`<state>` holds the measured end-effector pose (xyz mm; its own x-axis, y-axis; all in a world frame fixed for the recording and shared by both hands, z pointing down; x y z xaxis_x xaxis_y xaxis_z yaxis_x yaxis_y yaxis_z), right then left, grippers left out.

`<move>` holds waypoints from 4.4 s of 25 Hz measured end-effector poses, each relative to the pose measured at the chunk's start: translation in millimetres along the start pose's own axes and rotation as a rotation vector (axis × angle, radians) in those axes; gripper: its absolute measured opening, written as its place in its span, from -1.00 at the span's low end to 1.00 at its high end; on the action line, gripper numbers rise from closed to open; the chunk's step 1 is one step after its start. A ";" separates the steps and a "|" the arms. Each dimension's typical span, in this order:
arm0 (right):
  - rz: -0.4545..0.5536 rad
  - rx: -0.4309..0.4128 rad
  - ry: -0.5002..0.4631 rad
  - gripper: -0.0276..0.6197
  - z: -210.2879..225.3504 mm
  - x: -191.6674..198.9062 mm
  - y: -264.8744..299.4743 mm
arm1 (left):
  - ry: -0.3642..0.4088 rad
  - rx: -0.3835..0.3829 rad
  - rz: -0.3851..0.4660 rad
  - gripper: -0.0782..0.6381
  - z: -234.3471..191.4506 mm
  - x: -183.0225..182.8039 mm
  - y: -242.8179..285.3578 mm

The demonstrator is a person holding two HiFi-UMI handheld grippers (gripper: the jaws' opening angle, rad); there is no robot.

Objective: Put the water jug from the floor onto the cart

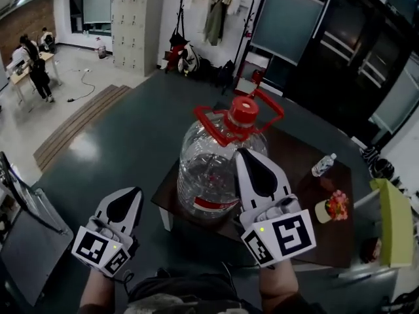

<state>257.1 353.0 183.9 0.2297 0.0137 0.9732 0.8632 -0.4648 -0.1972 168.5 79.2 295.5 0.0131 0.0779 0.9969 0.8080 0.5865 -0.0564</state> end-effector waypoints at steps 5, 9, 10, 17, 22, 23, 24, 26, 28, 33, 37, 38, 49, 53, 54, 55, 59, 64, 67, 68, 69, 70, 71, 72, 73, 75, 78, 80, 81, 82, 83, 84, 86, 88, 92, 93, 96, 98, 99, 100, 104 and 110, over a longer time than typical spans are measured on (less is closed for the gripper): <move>-0.068 0.055 -0.044 -0.94 -10.0 2.5 -8.5 | -0.035 0.201 0.015 -0.76 -29.2 -8.8 38.6; -0.099 0.116 -0.050 -0.94 -14.6 9.8 -12.4 | -0.037 0.302 -0.003 -0.76 -42.5 -15.2 65.7; -0.102 0.128 -0.050 -0.94 -14.8 10.5 -11.5 | -0.041 0.318 -0.004 -0.76 -45.6 -16.3 71.4; -0.108 0.092 -0.109 -0.76 -11.9 0.1 2.4 | -0.051 0.382 -0.018 -0.76 -56.6 -16.1 96.8; -0.204 -0.079 -0.172 -0.69 -6.5 -17.4 24.9 | -0.065 0.378 -0.029 -0.76 -65.8 -12.2 107.5; -0.236 -0.118 -0.184 -0.67 -6.3 -20.7 32.3 | -0.071 0.377 -0.028 -0.76 -70.0 -12.6 109.0; -0.260 -0.154 -0.197 -0.67 -6.4 -23.7 39.5 | -0.074 0.375 -0.028 -0.76 -74.2 -12.8 110.2; -0.296 -0.219 -0.231 -0.67 -7.9 -29.4 51.2 | -0.073 0.366 -0.033 -0.76 -82.1 -12.4 112.0; -0.348 -0.268 -0.279 -0.67 -9.4 -34.6 60.0 | -0.070 0.357 -0.041 -0.76 -88.8 -12.9 114.9; -0.608 -0.361 -0.405 -0.66 -10.3 -35.2 85.8 | -0.078 0.341 -0.052 -0.76 -105.3 -17.6 124.5; -0.757 -0.426 -0.489 -0.65 -21.2 -36.3 107.1 | -0.098 0.336 -0.064 -0.76 -119.3 -13.9 129.5; -0.791 -0.439 -0.503 -0.65 -23.7 -33.6 109.6 | -0.104 0.337 -0.064 -0.76 -119.6 -9.4 130.3; -0.972 -0.470 -0.556 -0.69 -36.0 -21.0 124.5 | -0.145 0.337 -0.063 -0.76 -110.1 4.8 122.5; -0.955 -0.468 -0.462 -0.77 -21.6 -23.4 125.3 | -0.151 0.317 -0.059 -0.76 -109.4 6.4 116.8; -0.953 -0.479 -0.414 -0.79 -14.5 -26.2 126.3 | -0.154 0.311 -0.056 -0.76 -109.8 5.8 115.6; -0.952 -0.495 -0.360 -0.82 -6.5 -29.9 127.8 | -0.157 0.304 -0.054 -0.76 -110.3 4.9 114.8; -0.933 -0.574 -0.166 -0.83 21.6 -41.4 134.5 | -0.162 0.263 -0.047 -0.76 -112.1 0.1 112.9; -0.887 -0.638 -0.022 -0.83 36.0 -41.3 144.0 | -0.184 0.198 -0.024 -0.76 -116.2 2.1 104.6; -0.851 -0.703 0.004 -0.83 34.8 -37.8 150.9 | -0.176 0.137 -0.015 -0.76 -118.3 7.1 98.7; -0.835 -0.732 0.010 -0.83 32.7 -37.5 153.9 | -0.165 0.112 -0.015 -0.76 -118.9 7.1 95.8; -0.819 -0.759 0.018 -0.83 30.7 -38.0 157.3 | -0.152 0.088 -0.017 -0.76 -119.3 5.6 93.3; -0.804 -0.785 0.027 -0.83 29.1 -39.1 161.1 | -0.142 0.068 -0.016 -0.76 -119.3 3.2 91.2; -0.789 -0.811 0.035 -0.83 27.4 -40.8 164.7 | -0.136 0.051 -0.013 -0.76 -118.7 0.5 89.0; -0.774 -0.839 0.041 -0.83 24.6 -42.5 167.8 | -0.136 0.034 -0.007 -0.76 -117.6 -1.6 85.7; -0.760 -0.872 0.048 -0.83 20.2 -43.5 170.5 | -0.138 0.015 0.000 -0.76 -116.3 -2.5 80.6; -0.741 -0.951 0.076 -0.83 4.8 -43.4 176.0 | -0.143 -0.039 0.013 -0.76 -114.7 -1.4 63.8; -0.711 -1.077 0.098 -0.83 -32.2 -42.8 182.7 | -0.148 -0.142 0.033 -0.76 -116.1 1.2 24.9; -0.685 -1.164 0.092 -0.83 -59.4 -43.8 187.4 | -0.152 -0.230 0.049 -0.76 -115.2 1.0 -5.8; -0.673 -1.213 0.090 -0.83 -73.2 -44.3 190.5 | -0.156 -0.282 0.056 -0.76 -113.5 0.6 -21.6; -0.661 -1.264 0.085 -0.83 -86.7 -44.6 193.6 | -0.159 -0.336 0.062 -0.76 -110.8 0.1 -36.8; -0.650 -1.317 0.082 -0.83 -99.2 -44.2 196.3 | -0.163 -0.389 0.066 -0.76 -106.7 -0.2 -50.7; -0.643 -1.371 0.082 -0.83 -110.0 -42.7 198.4 | -0.165 -0.441 0.071 -0.76 -101.2 -0.2 -62.8; -0.630 -1.472 0.094 -0.83 -126.8 -37.3 201.4 | -0.164 -0.540 0.080 -0.76 -85.8 1.5 -81.6; -0.615 -1.559 0.113 -0.83 -152.7 -31.7 200.1 | -0.155 -0.634 0.086 -0.76 -69.6 6.2 -108.8; -0.617 -1.682 0.135 -0.83 -281.9 -16.5 167.5 | -0.151 -0.799 0.095 -0.76 -50.7 27.5 -237.0; -0.634 -1.709 0.137 -0.83 -305.5 -9.3 160.7 | -0.151 -0.838 0.098 -0.76 -44.2 31.2 -258.1; -0.703 -1.778 0.173 -0.83 -332.4 11.9 156.8 | -0.151 -0.943 0.098 -0.76 -19.7 30.3 -271.7; -0.745 -1.823 0.216 -0.83 -354.1 27.7 148.3 | -0.158 -1.001 0.093 -0.76 -2.5 34.8 -283.9; -0.762 -1.845 0.238 -0.83 -370.5 36.1 139.6 | -0.162 -1.027 0.091 -0.76 6.1 40.5 -296.3; -0.778 -1.868 0.261 -0.83 -388.6 44.2 129.4 | -0.168 -1.053 0.090 -0.76 14.4 47.1 -310.6; -0.840 -1.961 0.327 -0.83 -453.7 67.3 86.3 | -0.233 -1.160 0.095 -0.76 48.2 68.2 -359.4; -0.934 -2.041 0.322 -0.83 -516.2 100.6 40.5 | -0.286 -1.288 0.115 -0.76 83.1 88.3 -393.4</move>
<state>83.0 -121.4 335.0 -0.0705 0.6961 0.7144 -0.8547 -0.4115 0.3166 -197.2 -77.7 401.2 0.1235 0.3349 0.9341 0.7906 -0.6022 0.1114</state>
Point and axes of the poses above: the fingertips, and each gripper's own axes: y forward along the fingers, z to its right, x out of its underside, the point moved 10 cm from there along -y, backward along the fingers, and after that the axes turned 15 degrees about x, right-handed, at the moved point
